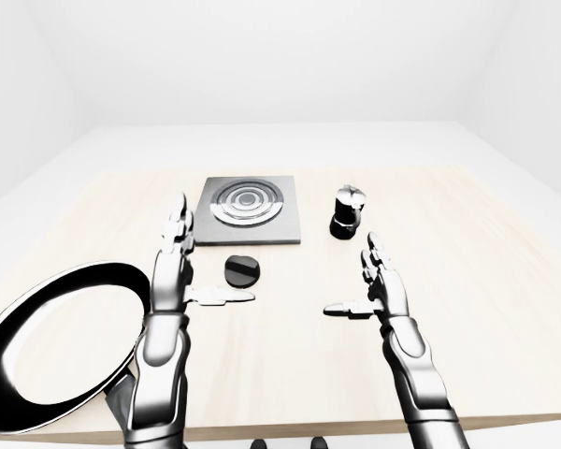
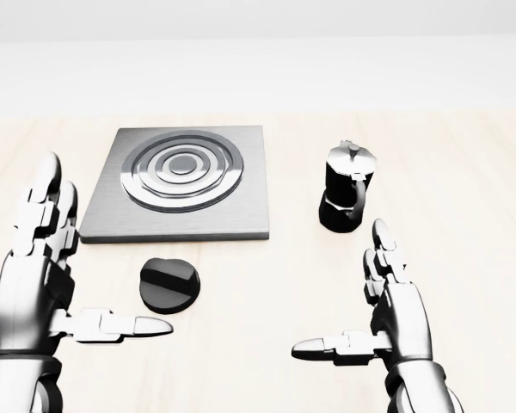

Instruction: Turn on the stove.

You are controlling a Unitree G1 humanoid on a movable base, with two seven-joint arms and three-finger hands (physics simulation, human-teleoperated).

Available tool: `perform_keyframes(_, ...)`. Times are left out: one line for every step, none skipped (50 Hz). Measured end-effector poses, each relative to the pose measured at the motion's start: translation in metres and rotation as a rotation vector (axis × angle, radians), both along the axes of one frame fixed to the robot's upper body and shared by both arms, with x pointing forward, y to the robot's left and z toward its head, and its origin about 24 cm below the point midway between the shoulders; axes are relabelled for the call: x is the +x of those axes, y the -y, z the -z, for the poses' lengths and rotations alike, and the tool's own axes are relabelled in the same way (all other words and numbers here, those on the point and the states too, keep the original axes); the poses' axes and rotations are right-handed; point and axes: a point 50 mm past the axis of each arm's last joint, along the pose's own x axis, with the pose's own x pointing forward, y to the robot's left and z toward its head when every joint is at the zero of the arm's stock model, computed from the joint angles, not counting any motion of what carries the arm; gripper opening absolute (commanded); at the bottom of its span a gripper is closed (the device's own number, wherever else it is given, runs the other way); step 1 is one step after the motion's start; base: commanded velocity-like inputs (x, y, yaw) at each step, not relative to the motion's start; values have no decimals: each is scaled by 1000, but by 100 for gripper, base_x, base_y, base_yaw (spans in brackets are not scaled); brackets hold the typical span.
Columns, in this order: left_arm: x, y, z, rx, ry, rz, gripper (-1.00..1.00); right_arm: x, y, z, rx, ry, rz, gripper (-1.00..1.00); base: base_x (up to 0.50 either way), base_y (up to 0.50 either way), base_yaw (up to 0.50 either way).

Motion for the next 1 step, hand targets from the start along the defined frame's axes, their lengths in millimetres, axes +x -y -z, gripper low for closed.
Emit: perform_keyframes(0,-1,-2,-2,10,-5,100,0,0,0,0,0,0,100,0,0,0)
